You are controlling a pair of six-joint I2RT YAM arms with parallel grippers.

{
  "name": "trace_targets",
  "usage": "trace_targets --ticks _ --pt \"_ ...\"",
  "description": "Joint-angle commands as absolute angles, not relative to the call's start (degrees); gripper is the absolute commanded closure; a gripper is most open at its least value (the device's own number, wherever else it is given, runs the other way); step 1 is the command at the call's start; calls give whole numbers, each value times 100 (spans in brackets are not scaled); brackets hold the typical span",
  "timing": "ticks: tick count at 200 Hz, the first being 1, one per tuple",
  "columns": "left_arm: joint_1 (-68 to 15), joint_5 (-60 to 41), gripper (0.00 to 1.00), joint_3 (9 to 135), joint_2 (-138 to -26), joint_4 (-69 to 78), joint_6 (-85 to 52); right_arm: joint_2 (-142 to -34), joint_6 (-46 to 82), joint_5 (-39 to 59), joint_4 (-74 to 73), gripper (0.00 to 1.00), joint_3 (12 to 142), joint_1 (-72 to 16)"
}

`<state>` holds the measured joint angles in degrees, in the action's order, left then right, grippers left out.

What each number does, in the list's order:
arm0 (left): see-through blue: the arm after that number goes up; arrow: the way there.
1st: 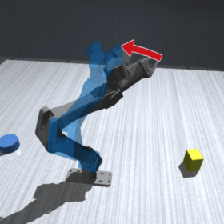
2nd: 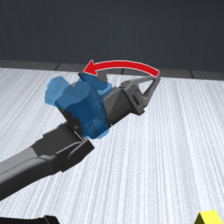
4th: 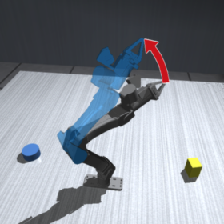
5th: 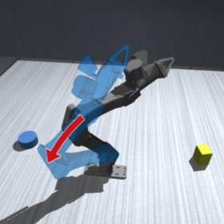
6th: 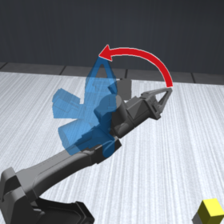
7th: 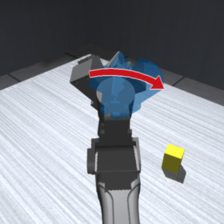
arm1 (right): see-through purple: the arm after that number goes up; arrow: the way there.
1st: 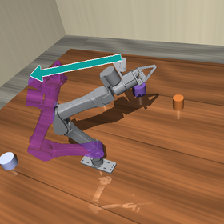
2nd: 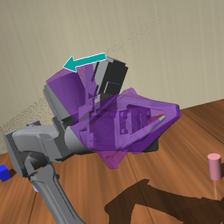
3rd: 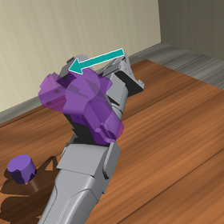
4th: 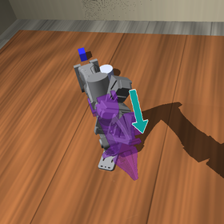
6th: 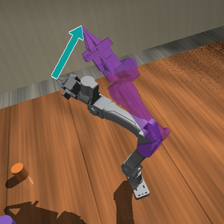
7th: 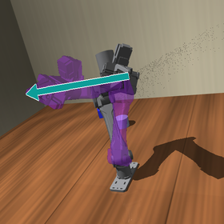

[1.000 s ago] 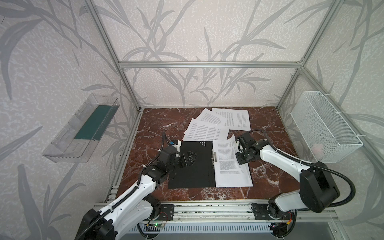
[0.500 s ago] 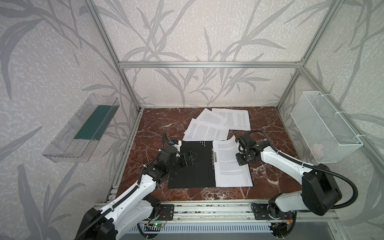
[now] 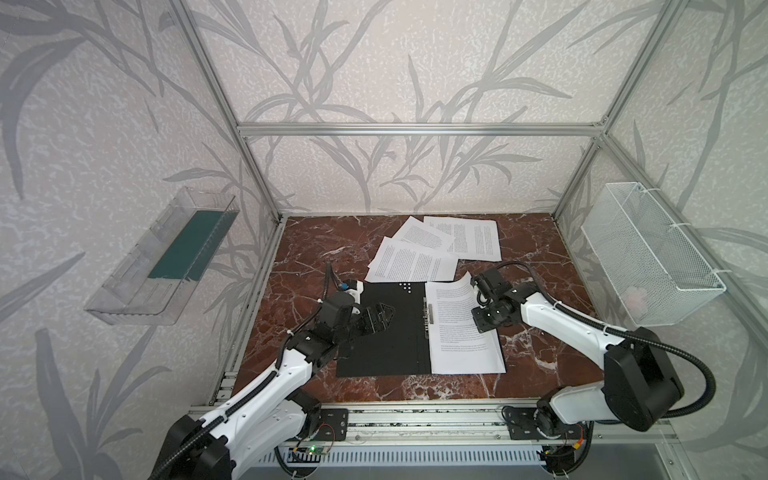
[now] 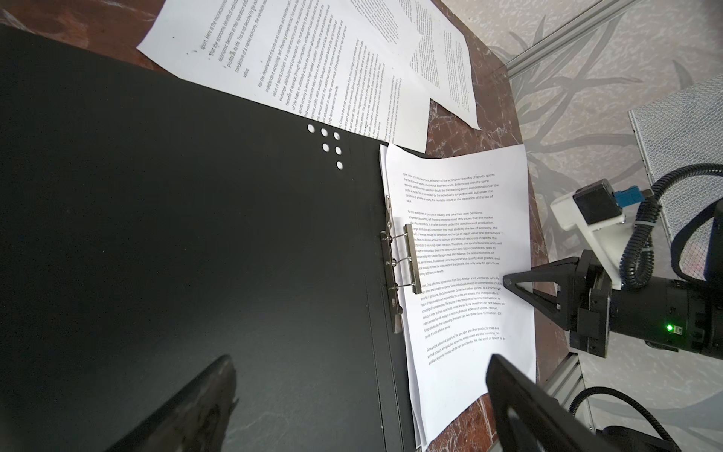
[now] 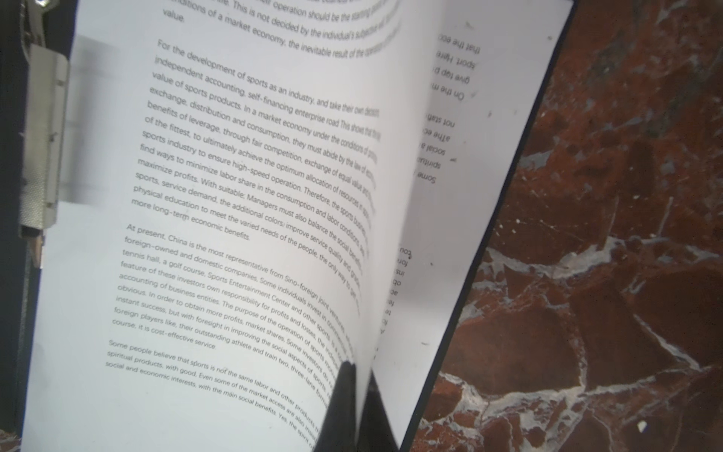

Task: Put the files into the folder
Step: 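Hold the sheet edge beside the folder clip with the right gripper, then release the sheet with the right gripper while the left reaches toward the loose sheets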

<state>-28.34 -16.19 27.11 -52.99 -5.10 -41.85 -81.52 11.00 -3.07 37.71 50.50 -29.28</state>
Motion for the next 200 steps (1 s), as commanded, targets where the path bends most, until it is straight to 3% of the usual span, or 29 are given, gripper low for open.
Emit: trace_targets --ticks 1,149,169,200 --pt "-2846 -1635 1 2654 -5317 -424 -4192 -8121 1128 -283 3873 100 4993 -2962" --pt "-2840 -1653 1 2654 -5327 -411 -4201 -8138 1104 -127 3795 97 4991 -2960" --pt "-2842 -1657 1 2654 -5323 -405 -4201 -8187 1116 -214 3815 88 5022 -2954" --pt "-2847 -1696 1 2660 -5300 -409 -4201 -8209 1182 -485 3871 56 5086 -2947"
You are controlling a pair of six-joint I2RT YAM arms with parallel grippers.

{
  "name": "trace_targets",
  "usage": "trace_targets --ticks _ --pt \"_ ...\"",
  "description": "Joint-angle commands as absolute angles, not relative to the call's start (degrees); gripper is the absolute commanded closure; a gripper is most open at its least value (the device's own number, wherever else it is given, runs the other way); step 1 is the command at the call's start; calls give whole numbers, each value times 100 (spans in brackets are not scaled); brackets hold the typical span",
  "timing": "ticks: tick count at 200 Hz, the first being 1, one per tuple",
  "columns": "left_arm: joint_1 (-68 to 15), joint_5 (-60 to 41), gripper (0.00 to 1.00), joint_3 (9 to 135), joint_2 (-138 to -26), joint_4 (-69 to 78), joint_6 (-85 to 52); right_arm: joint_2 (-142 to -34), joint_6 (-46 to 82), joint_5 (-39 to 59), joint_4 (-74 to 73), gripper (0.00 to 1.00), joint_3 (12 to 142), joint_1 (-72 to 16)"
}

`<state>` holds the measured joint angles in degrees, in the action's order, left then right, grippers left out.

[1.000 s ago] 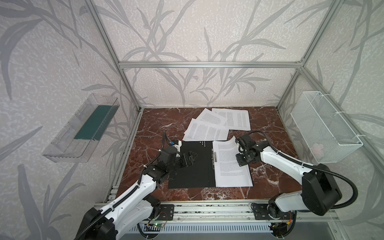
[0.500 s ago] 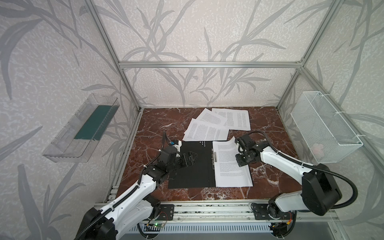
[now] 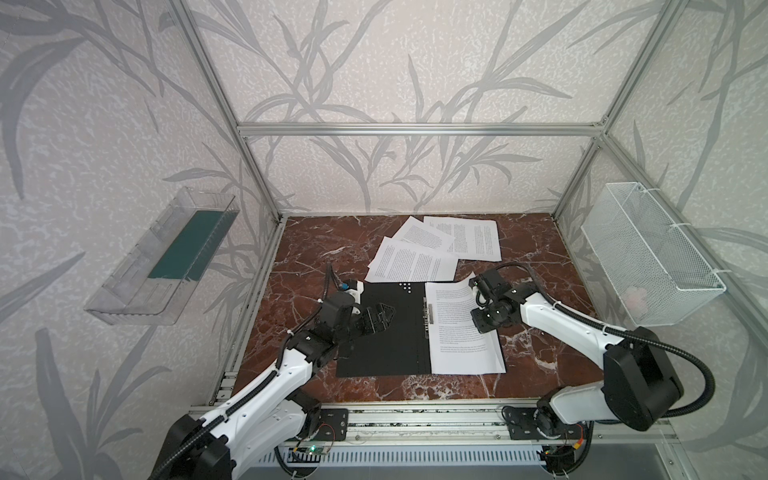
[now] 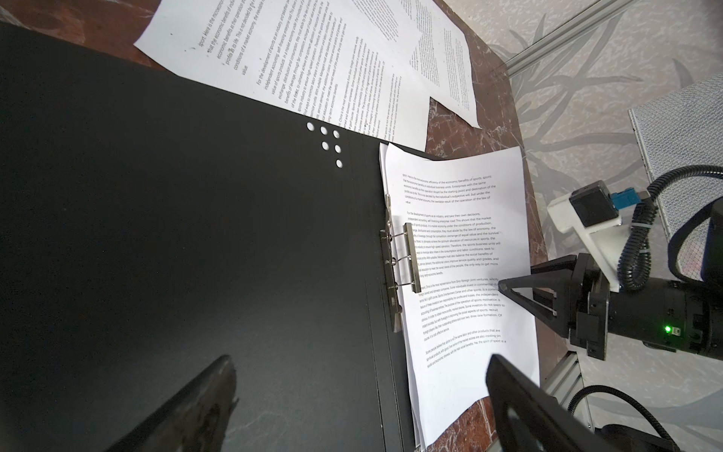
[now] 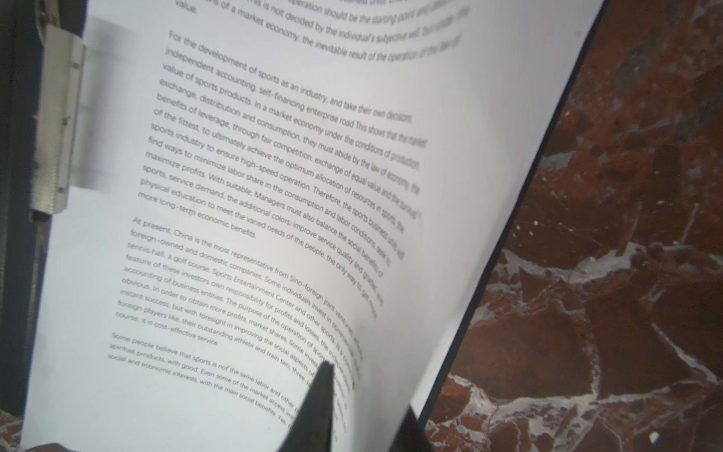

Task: Put the files into the folder
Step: 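Release the sheet with the right gripper while the left reaches toward the loose sheets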

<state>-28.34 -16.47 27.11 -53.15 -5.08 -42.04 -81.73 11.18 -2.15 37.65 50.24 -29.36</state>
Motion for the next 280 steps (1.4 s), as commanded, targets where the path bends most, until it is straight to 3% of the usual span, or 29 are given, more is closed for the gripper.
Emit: trace_targets --ticks 1,38,78,105,149,182,241,266,280 --pt "-2848 -1696 1 2661 -5300 -407 -4201 -8209 1184 -493 3874 55 5088 -2950" --pt "-2847 -1790 1 2651 -5110 -373 -4219 -8200 1298 -817 3979 29 5270 -2940" --pt "-2836 -1614 1 2672 -4990 -430 -4217 -7804 1467 -1467 4182 12 5615 -2937" --pt "-2819 -1500 1 2726 -5326 -191 -4653 -6496 1454 -174 2996 0 5095 -2948" --pt "-2757 -1346 1 3571 -6680 -198 -4786 -5317 1925 614 2123 1 4325 -2939" --pt "-2606 -1031 1 4613 -8000 -138 -4625 -4742 1930 544 1345 1 3430 -2944" --pt "-1860 -703 4 7583 -10386 -1593 -2832 -4623 2195 897 -4 0 2406 -2944" --pt "-1396 -1515 6 8871 -11554 -2020 -2053 -4748 2279 1139 -213 0 2369 -2944" --pt "-1066 -2484 8 9837 -12322 -2468 -1687 -4705 2330 1174 -290 0 2322 -2941"
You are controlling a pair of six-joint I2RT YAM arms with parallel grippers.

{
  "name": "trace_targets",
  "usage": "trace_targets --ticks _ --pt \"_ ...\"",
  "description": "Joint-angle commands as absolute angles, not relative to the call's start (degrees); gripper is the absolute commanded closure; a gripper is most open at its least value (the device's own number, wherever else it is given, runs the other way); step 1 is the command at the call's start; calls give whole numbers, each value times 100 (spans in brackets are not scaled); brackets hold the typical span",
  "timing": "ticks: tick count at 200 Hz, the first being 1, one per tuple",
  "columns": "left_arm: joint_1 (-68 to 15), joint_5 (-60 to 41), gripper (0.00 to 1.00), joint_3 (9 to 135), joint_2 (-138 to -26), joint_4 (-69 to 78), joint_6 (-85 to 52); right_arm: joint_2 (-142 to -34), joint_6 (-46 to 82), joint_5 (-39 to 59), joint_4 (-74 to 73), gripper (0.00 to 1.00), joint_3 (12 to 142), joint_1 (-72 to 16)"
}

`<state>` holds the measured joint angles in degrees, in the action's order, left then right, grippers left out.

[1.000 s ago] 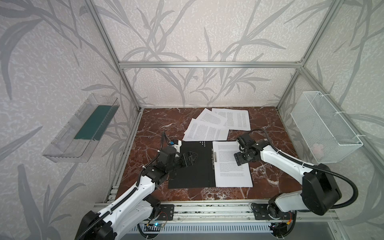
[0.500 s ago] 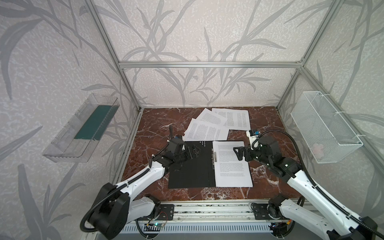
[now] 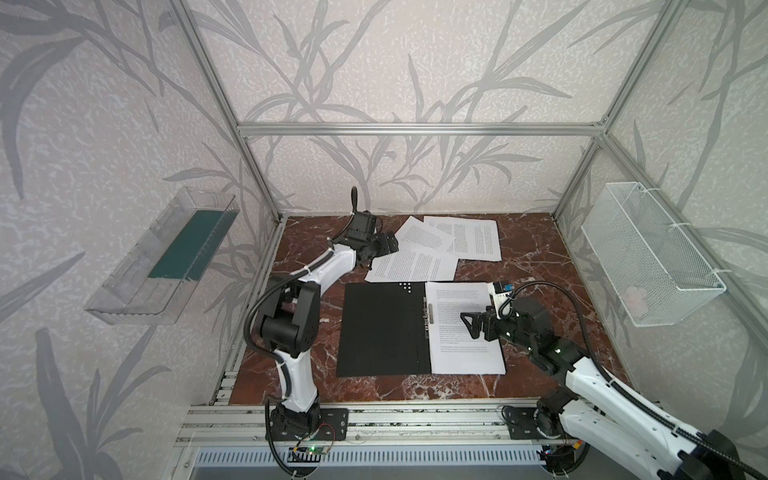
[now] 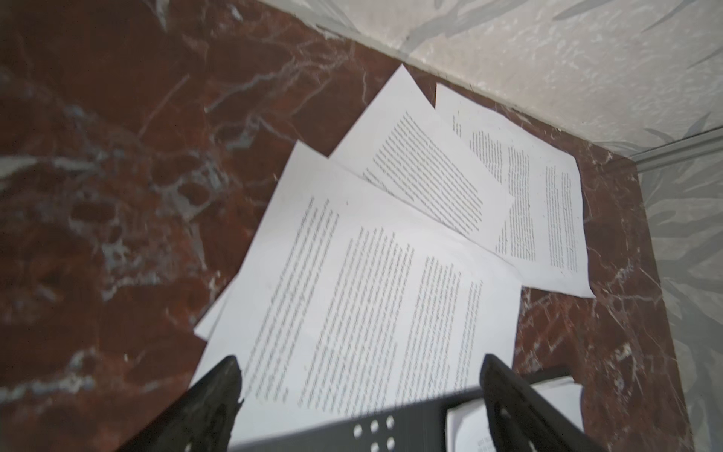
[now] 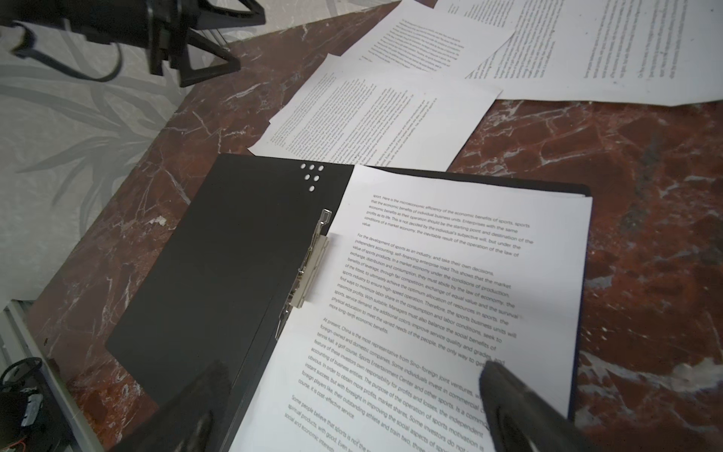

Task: Put the files into the folder
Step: 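Release the sheet with the right gripper while the left reaches toward the loose sheets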

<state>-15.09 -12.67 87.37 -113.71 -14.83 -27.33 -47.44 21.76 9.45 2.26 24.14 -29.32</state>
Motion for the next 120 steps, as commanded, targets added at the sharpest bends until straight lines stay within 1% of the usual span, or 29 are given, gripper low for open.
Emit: trace_targets --ticks 1,15,33,57,95,120 --pt "-1043 -2534 8 9911 -12379 -2513 -1670 -4699 2334 1176 -290 0 2321 -2943" --pt "-797 -2869 13 10970 -13128 -3273 -1448 -4639 2308 1205 -270 0 2320 -2938" --pt "-600 -3387 13 12076 -13867 -4033 -1120 -4532 2242 1152 -175 0 2338 -2941" --pt "-446 -3781 14 13263 -14636 -4793 -907 -4469 2176 1122 -145 0 2347 -2942" --pt "-317 -4375 12 14145 -15339 -5083 -924 -4509 2134 1119 -123 1 2373 -2942" --pt "-307 -4718 12 14493 -15698 -5156 -1090 -4565 2109 1099 -124 0 2382 -2944"
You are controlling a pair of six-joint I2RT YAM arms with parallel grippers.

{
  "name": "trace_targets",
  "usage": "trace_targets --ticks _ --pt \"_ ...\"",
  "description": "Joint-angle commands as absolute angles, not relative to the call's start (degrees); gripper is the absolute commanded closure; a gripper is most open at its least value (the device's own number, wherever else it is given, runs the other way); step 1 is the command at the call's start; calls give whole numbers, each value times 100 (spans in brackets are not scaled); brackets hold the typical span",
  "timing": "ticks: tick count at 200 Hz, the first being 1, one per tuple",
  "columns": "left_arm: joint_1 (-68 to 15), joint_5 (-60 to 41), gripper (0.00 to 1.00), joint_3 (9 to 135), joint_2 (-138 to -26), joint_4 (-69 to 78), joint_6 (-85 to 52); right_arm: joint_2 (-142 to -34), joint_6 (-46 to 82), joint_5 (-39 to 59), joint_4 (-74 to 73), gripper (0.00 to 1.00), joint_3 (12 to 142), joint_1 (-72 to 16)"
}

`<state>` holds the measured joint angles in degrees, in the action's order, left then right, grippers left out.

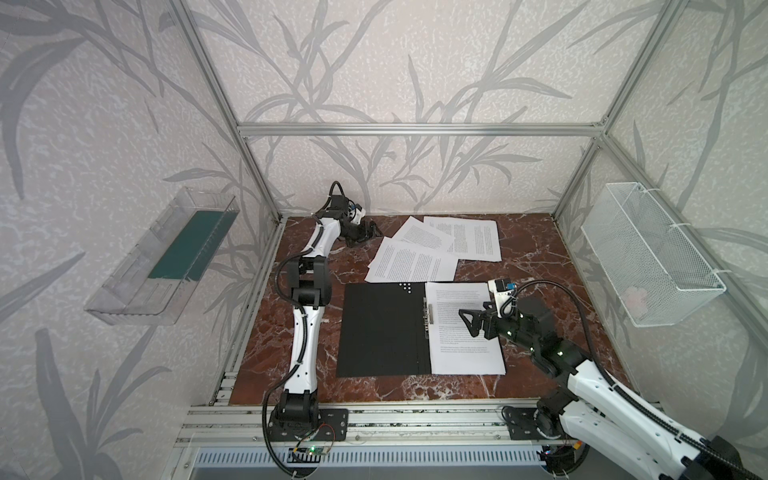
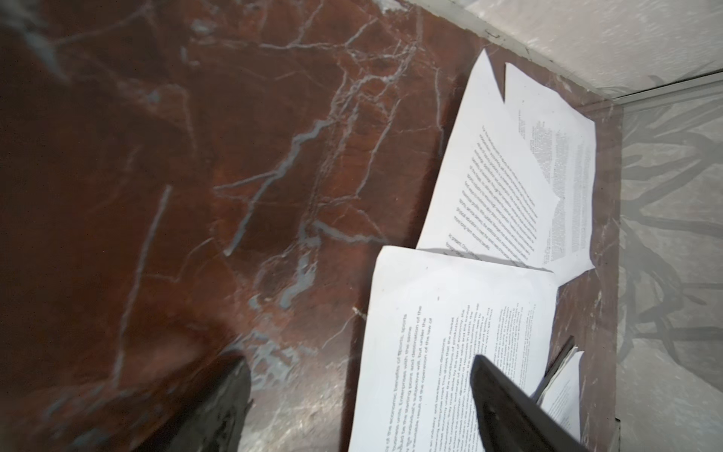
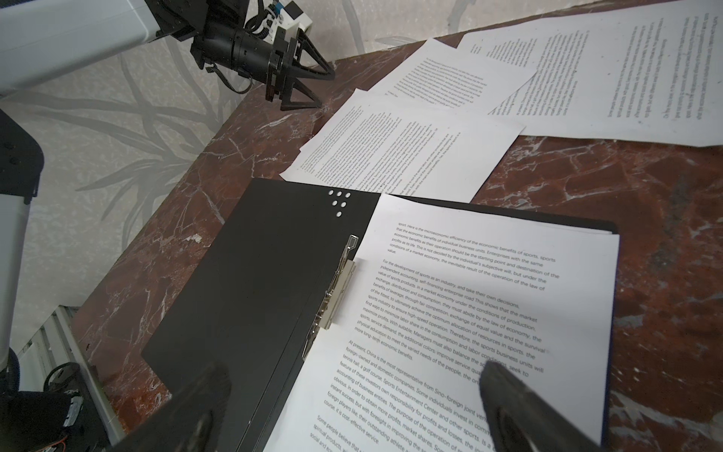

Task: Put the files into the folder

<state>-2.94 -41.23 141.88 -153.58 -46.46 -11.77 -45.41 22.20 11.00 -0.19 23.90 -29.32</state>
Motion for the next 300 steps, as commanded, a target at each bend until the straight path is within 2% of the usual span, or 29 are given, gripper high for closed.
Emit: trace_targets --ticks 1,84,155,180,234,271,300 --pt "-303 -4728 12 14502 -15706 -5153 -1094 -4572 2109 1099 -128 1 2382 -2944" --pt "-501 -5617 12 14077 -15733 -5272 -1071 -4694 2107 1219 -168 1 2409 -2944" --pt "-564 -6197 15 13427 -15143 -4359 -1388 -4658 2105 1266 -158 1 2426 -2940" --pt "-625 -6096 17 13399 -15009 -4615 -900 -4643 2105 1265 -138 0 2426 -2942" --pt "-700 -6252 28 13312 -14875 -4871 -147 -4762 2092 1327 -159 0 2455 -2944" --pt "-915 -5818 31 12564 -14331 -4117 112 -4859 2075 1371 -185 1 2477 -2943" --pt "-998 -5624 41 12173 -14151 -3531 179 -4943 2068 1396 -193 1 2487 -2944"
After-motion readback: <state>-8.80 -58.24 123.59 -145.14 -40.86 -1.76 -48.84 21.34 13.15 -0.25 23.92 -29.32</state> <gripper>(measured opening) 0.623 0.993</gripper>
